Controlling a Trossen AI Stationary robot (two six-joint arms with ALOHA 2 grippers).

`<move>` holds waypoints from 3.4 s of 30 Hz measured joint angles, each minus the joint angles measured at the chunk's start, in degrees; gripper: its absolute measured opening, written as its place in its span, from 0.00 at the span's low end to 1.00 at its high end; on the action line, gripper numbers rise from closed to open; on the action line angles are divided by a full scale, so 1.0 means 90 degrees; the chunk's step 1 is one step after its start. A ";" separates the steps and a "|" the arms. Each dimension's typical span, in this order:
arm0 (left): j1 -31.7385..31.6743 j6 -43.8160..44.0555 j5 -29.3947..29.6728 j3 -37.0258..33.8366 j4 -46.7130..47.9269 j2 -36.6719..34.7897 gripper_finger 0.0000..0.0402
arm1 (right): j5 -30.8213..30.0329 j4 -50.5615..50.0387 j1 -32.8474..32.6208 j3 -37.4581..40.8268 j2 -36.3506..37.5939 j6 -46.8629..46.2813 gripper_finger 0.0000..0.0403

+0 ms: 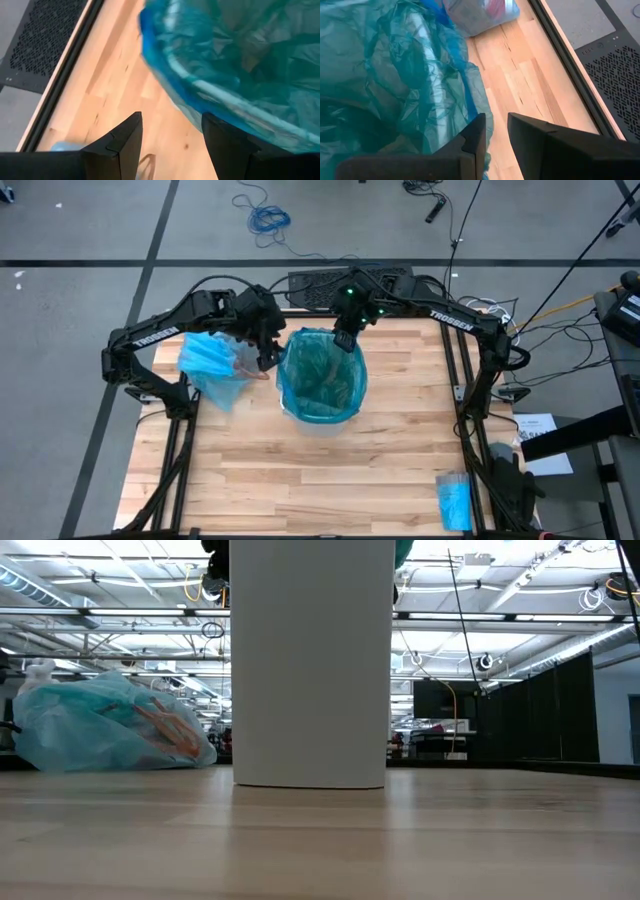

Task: Place trash/remove bag and relplace
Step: Insert the new blue trash bag into the white trash bin

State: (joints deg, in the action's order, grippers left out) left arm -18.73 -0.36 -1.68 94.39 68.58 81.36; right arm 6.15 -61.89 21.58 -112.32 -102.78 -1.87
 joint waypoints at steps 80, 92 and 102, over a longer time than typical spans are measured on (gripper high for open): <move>0.5629 1.0226 0.3720 -0.1175 -0.3281 0.0143 0.45 | 0.1485 -0.0015 0.1247 0.1695 0.2259 0.2026 0.19; 0.6101 1.0371 0.4391 -0.1173 -0.3882 0.0891 0.45 | 0.2182 0.0834 0.1095 0.1701 0.2181 0.2076 0.41; 0.5868 1.0651 0.4068 -0.1173 -0.2922 0.1205 0.45 | 0.2146 0.0606 0.0505 0.1701 0.1658 0.2090 0.45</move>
State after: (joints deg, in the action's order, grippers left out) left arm 34.09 95.49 34.93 83.83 42.28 92.20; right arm 25.46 -56.44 26.12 -97.01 -87.86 16.94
